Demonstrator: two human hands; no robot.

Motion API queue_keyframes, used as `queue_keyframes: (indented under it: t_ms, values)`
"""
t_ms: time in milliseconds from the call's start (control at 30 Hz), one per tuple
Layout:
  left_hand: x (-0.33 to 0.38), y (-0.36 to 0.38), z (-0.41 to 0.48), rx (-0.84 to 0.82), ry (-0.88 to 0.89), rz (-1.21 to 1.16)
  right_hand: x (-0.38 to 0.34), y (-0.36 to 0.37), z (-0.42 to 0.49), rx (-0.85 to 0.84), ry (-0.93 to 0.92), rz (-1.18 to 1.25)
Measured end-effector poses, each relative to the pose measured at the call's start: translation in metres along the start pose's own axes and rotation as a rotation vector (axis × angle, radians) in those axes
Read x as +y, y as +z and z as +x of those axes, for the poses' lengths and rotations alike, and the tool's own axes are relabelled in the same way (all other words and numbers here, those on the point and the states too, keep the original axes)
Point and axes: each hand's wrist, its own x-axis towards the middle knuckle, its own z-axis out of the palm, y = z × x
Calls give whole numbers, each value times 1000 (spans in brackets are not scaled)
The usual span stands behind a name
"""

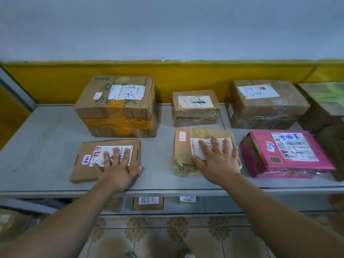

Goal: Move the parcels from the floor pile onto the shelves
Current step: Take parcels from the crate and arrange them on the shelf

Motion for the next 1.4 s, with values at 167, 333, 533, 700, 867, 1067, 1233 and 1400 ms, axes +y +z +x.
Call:
queue_keyframes:
  t_ms: [167,333,533,700,867,1067,1233,1400]
  values:
    - [0,-2,-1,-13,19,-12,2,-4,6,11,3,16]
    - [-8,-11,3,-44,62,-86,1,-3,0,12,8,19]
    - [-39,-22,-4,21,29,-123,-7,-13,1,-22,26,32]
    - [-80,-25,-7,39,-27,-80,-60,-20,-8,66,-130,42]
    - [-106,-19,-1,-49,29,-172,-118,-3,-25,44,-347,62]
    - [-114,-5,6,38,147,-106,-139,55,-37,-134,-325,87]
    - [-114,0,6,58,179,-74,-126,90,-38,-138,-246,40]
    - [-105,0,2,69,258,-47,-131,97,-38,-89,-201,44]
